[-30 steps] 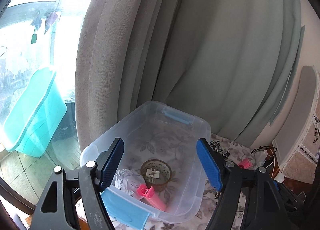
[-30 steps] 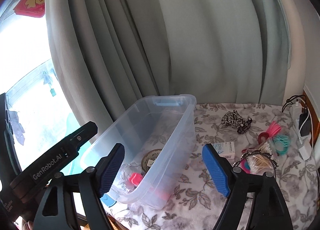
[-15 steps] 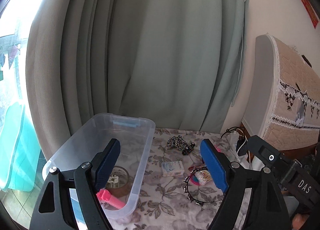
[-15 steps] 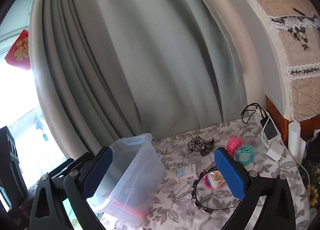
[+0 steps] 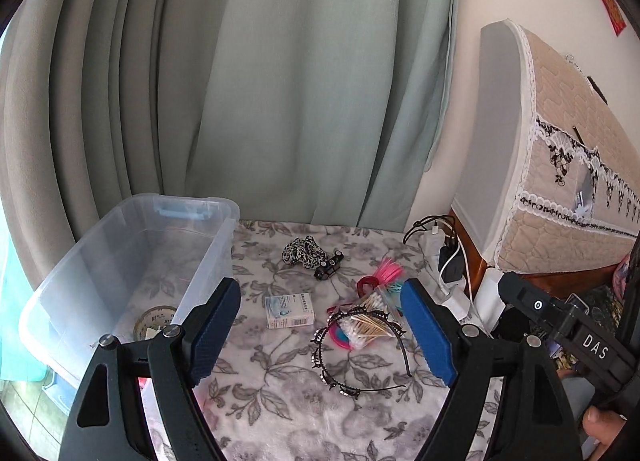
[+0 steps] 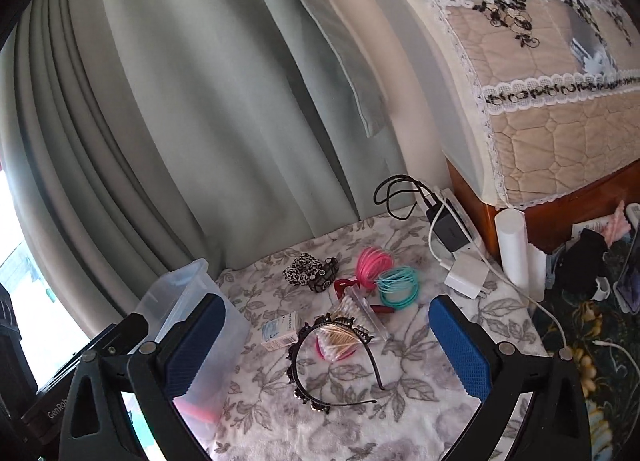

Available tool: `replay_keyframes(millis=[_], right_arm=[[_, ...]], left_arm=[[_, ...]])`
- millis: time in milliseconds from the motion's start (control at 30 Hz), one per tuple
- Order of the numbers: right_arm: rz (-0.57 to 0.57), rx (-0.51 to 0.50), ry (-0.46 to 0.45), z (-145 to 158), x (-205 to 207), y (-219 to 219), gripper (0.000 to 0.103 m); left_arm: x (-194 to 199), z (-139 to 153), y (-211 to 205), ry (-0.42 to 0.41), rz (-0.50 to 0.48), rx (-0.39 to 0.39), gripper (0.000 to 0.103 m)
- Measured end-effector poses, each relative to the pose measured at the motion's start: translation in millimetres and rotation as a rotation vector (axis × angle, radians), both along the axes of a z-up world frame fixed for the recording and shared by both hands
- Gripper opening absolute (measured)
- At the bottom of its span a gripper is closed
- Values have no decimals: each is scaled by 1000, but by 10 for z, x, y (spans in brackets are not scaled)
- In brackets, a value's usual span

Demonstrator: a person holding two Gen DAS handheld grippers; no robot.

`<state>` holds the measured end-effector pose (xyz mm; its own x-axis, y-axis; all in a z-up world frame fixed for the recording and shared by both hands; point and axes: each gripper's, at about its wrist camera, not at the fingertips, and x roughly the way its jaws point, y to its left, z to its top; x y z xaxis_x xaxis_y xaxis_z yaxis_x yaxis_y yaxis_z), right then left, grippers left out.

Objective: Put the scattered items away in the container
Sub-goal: 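Move both tools back toward the black headband and remaining items, then lower the left tool onto the black jeweled headband and close on it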

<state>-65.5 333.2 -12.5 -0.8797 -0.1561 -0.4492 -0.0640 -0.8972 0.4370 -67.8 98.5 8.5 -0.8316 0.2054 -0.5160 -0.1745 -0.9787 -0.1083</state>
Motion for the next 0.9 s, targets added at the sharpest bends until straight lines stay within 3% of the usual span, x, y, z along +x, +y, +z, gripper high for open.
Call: replay_keyframes(millis=[300, 900], right_arm=[[-66, 59, -135, -361, -168, 134, 103], [25, 7, -251, -985, -494, 136, 103]], left_arm=[[-256, -501, 289, -134, -36, -47, 83], [-820, -1610, 532, -362, -14, -113, 81]])
